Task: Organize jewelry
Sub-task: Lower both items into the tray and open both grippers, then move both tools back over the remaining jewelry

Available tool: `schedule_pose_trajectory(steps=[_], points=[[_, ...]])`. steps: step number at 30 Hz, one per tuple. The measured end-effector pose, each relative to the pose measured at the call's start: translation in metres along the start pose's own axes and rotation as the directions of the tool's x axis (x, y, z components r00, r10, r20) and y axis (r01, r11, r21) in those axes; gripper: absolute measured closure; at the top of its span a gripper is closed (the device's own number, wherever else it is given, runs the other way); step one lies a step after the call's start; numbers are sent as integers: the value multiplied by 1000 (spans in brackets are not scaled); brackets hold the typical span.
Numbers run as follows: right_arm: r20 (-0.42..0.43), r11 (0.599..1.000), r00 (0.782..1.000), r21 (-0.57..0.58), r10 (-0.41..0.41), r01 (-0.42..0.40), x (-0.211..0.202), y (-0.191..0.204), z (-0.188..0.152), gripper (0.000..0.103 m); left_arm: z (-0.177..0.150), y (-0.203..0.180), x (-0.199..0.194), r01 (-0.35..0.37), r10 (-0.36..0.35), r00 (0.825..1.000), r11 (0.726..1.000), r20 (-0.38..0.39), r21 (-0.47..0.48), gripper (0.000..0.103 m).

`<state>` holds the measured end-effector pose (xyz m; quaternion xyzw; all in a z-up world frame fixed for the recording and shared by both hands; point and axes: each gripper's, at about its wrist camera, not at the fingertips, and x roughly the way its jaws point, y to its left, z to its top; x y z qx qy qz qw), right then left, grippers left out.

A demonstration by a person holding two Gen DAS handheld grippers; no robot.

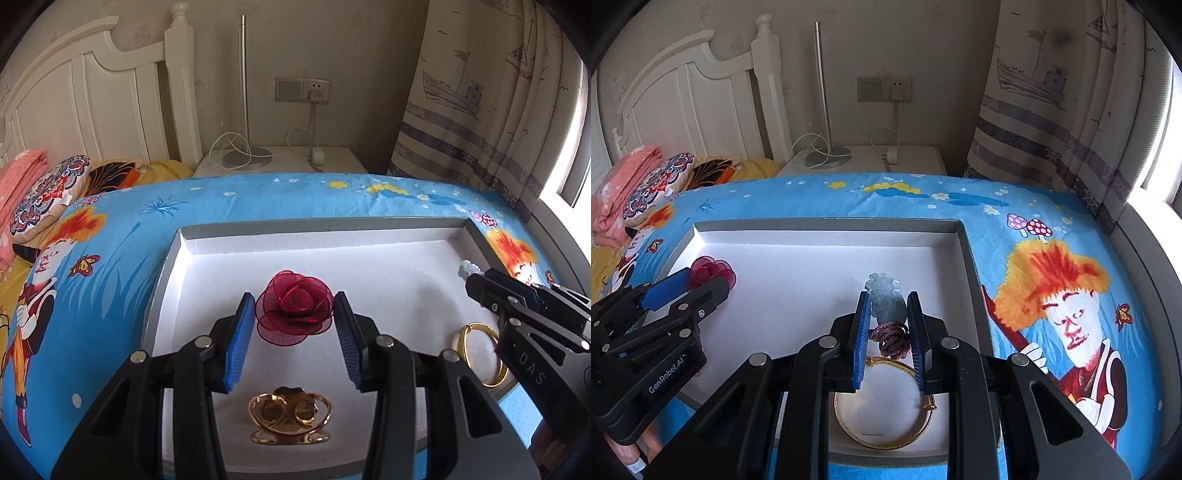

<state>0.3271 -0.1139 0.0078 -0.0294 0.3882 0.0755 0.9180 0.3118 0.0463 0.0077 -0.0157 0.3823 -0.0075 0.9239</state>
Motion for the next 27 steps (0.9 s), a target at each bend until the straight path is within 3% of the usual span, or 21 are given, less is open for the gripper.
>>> schedule_pose_trajectory(steps=[10,12,14,16,20,23,27], points=[[-12,1000,1000,6,-8,8,6,-2,1,82,-2,0,7,1,-1,1000,1000,-15,-4,59],[-11,1000,1000,11,-12,12,6,-3,1,81,-2,0,6,4,-4,1000,1000,-13,-3,53],[-8,1000,1000,15,-12,12,4,-4,1,75,-2,-1,4,3,-3,1000,1000,-5,0,46],[4,1000,1000,16,-17,16,1,-4,1,59,-1,-2,3,5,-5,1000,1000,-2,2,45],[22,1000,999,17,-24,24,-8,-4,1,54,-2,-3,-5,7,-7,1000,1000,7,0,45],[34,999,999,28,-25,24,-18,-7,-1,49,-3,-6,-19,3,-3,999,1000,32,10,37],[80,999,996,30,-35,33,-42,-10,-7,31,-10,-14,-46,-4,2,998,1000,62,28,25]])
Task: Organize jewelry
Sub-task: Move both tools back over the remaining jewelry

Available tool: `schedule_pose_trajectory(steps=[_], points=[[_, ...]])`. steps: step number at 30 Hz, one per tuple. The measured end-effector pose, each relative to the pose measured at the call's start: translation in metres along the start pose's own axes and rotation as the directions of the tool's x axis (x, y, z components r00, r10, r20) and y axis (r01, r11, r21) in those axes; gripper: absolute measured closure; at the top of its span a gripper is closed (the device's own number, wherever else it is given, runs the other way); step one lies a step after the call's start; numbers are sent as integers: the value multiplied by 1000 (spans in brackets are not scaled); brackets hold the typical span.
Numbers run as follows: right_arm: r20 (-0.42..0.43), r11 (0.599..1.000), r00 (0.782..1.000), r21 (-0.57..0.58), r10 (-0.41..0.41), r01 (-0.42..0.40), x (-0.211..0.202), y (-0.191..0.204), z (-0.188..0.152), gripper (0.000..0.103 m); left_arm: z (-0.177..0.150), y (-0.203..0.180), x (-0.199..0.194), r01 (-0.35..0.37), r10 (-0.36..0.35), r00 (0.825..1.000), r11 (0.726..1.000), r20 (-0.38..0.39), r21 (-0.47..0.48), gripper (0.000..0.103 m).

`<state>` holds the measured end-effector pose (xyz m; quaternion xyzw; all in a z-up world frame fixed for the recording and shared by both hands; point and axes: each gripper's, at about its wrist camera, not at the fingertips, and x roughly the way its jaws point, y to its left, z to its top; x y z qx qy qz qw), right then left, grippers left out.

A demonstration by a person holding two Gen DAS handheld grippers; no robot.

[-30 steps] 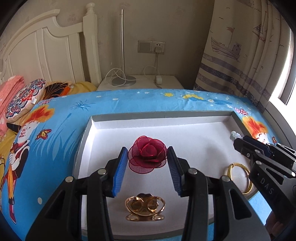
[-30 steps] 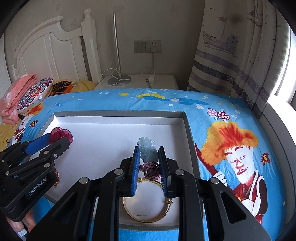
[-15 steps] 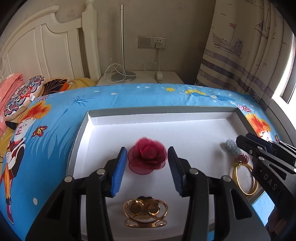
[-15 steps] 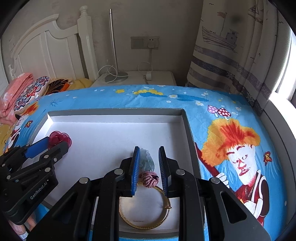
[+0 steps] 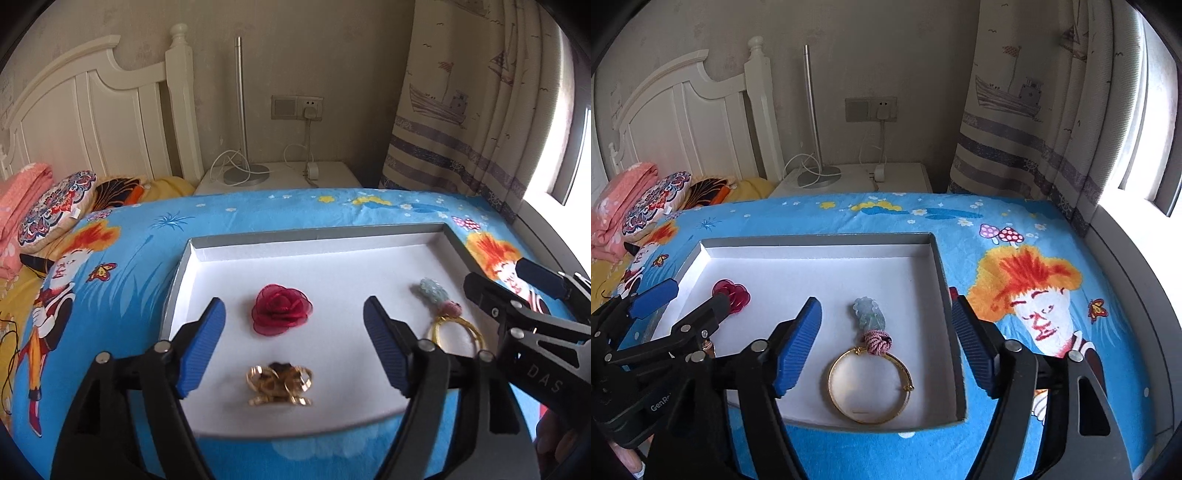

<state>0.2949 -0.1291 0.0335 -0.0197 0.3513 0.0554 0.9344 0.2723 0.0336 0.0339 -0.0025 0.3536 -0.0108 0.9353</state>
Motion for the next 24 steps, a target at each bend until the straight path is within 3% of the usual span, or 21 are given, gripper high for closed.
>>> schedule_pose_trajectory(steps=[7,11,16,19,21,22,24], points=[[42,1000,999,13,-3,3,-52,-13,-21,20,-26,-1,-52,-17,19,999,999,27,-45,5],[49,999,998,4,-37,37,-78,-17,-38,19,-47,-1,-86,-59,60,997,998,53,-22,5],[63,998,996,-3,-68,69,-106,-23,-67,19,-78,-4,-131,-112,112,978,994,176,-10,5],[71,997,994,2,-83,83,-119,-27,-85,19,-92,-13,-141,-119,112,982,992,150,36,5],[86,996,992,12,-89,88,-127,-30,-96,18,-102,-20,-145,-84,75,989,994,126,68,5],[90,995,991,17,-102,101,-131,-32,-101,10,-106,-22,-145,-77,69,992,994,105,74,5],[119,994,987,30,-106,103,-140,-37,-111,7,-117,-25,-147,-82,76,993,994,87,71,5]])
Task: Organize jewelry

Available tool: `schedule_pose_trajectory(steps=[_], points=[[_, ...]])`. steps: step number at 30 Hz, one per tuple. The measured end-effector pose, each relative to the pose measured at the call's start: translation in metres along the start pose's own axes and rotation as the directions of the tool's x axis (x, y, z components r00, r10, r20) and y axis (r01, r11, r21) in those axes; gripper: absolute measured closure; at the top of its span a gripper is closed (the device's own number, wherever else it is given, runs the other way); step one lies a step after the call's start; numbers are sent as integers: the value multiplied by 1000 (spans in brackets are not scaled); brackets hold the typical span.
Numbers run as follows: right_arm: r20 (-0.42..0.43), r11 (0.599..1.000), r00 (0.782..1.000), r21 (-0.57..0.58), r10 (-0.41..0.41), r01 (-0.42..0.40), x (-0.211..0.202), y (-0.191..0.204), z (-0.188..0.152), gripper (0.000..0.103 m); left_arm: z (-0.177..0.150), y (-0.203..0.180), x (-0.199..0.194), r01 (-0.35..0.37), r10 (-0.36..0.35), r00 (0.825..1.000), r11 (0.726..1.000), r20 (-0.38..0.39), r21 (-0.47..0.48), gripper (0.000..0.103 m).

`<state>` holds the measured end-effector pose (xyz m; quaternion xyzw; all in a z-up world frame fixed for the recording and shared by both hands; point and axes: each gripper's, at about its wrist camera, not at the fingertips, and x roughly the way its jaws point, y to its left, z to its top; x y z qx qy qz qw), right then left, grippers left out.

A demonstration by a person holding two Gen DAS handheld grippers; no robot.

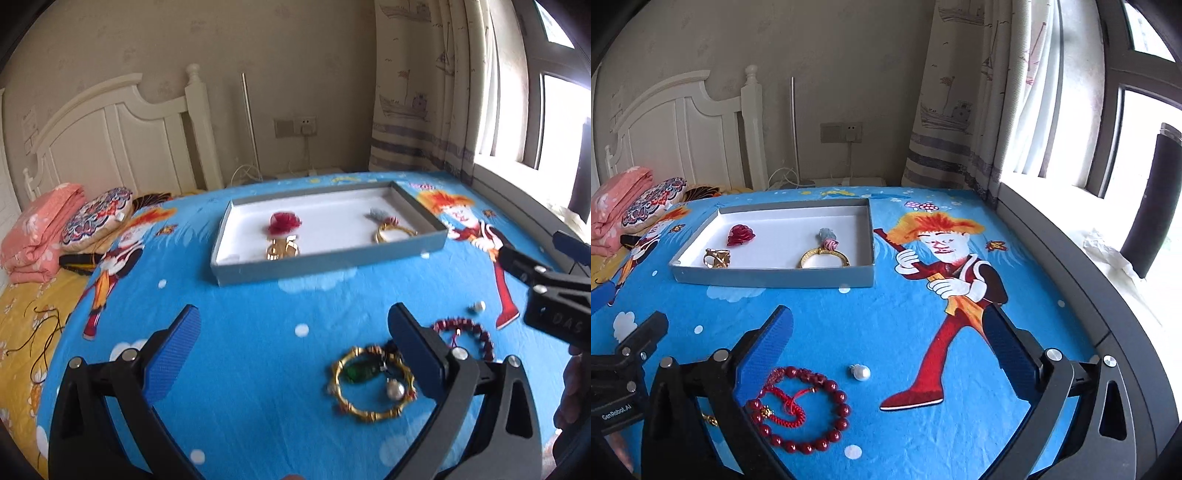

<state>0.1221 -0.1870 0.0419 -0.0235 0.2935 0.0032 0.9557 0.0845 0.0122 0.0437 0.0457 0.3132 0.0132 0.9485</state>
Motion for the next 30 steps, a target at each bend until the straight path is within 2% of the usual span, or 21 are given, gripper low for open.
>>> schedule_pose_trajectory(steps=[6,8,11,14,16,21,25,29,30], points=[[-25,1000,1000,9,7,-7,-12,-12,-24,7,-27,2,-13,29,-30,1000,997,-6,-66,5],[-62,999,997,25,46,-44,-12,-18,-34,7,-35,1,-18,13,-13,1000,998,8,-62,5],[-80,990,988,64,134,-129,-13,-24,-50,7,-47,-2,-19,30,-31,999,997,-12,-68,5],[-101,990,986,57,135,-130,-12,-22,-56,7,-56,-5,-15,39,-42,998,997,-44,-69,14],[-96,986,982,65,161,-155,-12,-22,-57,7,-60,-2,-12,52,-58,996,995,-62,-86,24],[-109,983,977,60,180,-175,-10,-19,-59,7,-62,2,-7,57,-65,995,994,-76,-94,35],[-124,977,970,42,211,-207,-7,-13,-60,7,-63,-2,-1,80,-88,991,993,-99,-83,53],[-131,979,970,31,204,-202,-5,-10,-60,8,-63,-5,4,104,-112,987,992,-113,-78,61],[-136,979,970,29,204,-202,-3,-9,-60,13,-62,-6,6,108,-117,986,991,-116,-77,61]])
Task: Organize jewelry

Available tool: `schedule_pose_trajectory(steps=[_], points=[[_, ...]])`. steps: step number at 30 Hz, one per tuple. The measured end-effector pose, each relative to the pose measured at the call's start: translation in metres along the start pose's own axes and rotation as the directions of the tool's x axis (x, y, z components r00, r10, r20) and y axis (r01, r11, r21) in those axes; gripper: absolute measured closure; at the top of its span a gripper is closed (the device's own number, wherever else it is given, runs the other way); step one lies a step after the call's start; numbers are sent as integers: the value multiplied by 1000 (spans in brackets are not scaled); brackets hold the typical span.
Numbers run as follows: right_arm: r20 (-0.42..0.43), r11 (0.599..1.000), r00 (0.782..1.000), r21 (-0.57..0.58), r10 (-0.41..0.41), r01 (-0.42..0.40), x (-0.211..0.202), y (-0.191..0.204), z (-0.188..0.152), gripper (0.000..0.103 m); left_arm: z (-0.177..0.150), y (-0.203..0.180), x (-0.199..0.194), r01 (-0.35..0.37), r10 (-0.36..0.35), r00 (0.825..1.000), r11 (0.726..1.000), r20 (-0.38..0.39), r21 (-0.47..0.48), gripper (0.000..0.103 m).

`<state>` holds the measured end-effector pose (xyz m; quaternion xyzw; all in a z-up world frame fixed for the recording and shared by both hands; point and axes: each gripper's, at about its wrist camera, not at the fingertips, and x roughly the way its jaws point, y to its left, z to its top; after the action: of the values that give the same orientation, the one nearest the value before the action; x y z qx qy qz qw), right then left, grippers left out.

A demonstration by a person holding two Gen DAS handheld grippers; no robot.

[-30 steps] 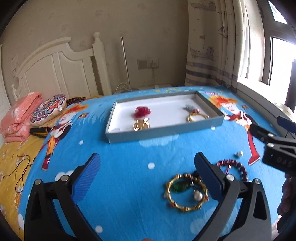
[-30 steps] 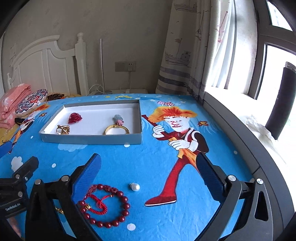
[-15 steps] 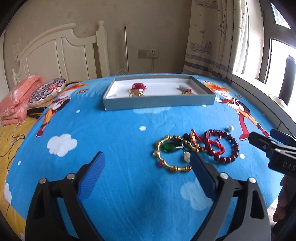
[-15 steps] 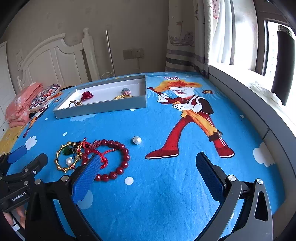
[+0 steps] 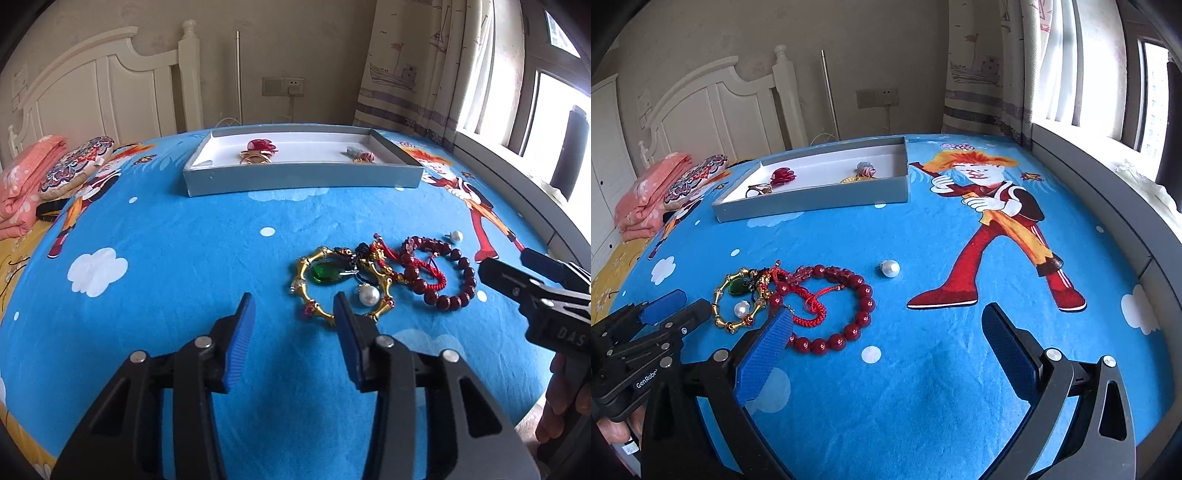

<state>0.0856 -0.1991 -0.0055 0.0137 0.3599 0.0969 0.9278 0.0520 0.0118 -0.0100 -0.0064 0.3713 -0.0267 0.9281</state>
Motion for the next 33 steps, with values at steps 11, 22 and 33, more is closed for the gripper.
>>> schedule_pose_trajectory(steps=[11,22,33], points=[[-35,1000,999,-13,7,-8,10,2,-1,27,13,-2,24,-20,22,998,1000,-64,20,62],[-68,1000,998,3,13,-13,18,0,2,33,12,-3,12,-4,5,999,999,-31,36,94],[-109,1000,994,-8,15,-16,30,6,7,46,25,1,-24,33,-33,995,999,98,7,94]])
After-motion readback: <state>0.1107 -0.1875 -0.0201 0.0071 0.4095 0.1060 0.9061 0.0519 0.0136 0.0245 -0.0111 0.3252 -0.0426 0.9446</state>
